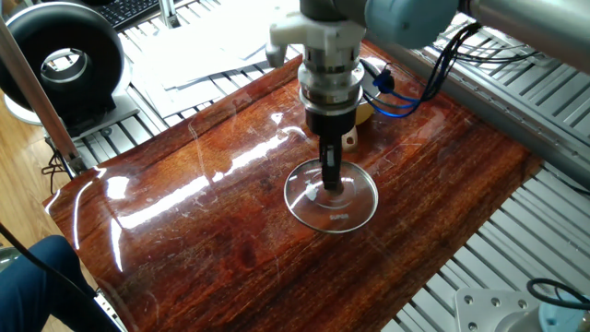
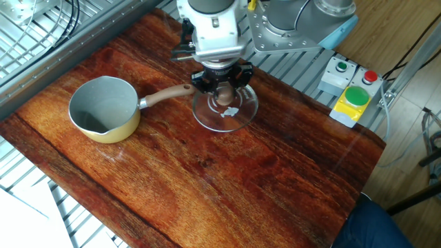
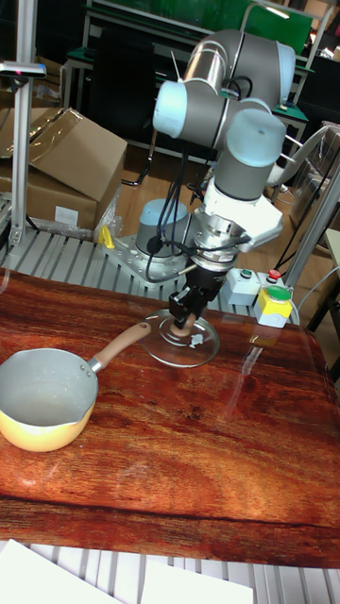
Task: Cover the pot with the lid
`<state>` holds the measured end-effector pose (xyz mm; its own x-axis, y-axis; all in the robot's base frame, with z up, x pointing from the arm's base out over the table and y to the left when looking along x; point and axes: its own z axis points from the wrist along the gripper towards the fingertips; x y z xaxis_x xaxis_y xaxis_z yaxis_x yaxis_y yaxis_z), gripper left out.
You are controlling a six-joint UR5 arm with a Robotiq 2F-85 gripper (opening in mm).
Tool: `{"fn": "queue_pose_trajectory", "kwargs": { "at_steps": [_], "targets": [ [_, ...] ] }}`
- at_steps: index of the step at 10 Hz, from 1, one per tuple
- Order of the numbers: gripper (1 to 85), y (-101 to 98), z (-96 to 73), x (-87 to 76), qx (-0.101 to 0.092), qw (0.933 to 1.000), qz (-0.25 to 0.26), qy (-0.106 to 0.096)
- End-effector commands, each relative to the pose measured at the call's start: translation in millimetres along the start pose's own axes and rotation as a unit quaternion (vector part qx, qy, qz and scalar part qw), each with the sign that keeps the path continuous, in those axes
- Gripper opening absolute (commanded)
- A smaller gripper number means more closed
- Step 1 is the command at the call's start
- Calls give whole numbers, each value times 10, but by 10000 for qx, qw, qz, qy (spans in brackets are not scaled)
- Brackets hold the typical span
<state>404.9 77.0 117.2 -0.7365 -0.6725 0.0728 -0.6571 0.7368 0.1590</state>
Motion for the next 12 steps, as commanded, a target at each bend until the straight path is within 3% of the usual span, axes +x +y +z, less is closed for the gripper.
{"fn": "queue_pose_trajectory", "kwargs": {
  "at_steps": [1, 3, 7, 10, 12],
  "targets": [
    [13, 160, -125, -34, -438, 9977, 510, -100],
    [13, 140, -209, 9, -437, 9970, 635, 13],
    [13, 239, -348, 69, -651, 9935, 919, 143],
    [13, 246, -411, 177, -649, 9915, 1075, 347],
    [13, 249, -438, 274, -576, 9889, 1238, 586]
  ]
}}
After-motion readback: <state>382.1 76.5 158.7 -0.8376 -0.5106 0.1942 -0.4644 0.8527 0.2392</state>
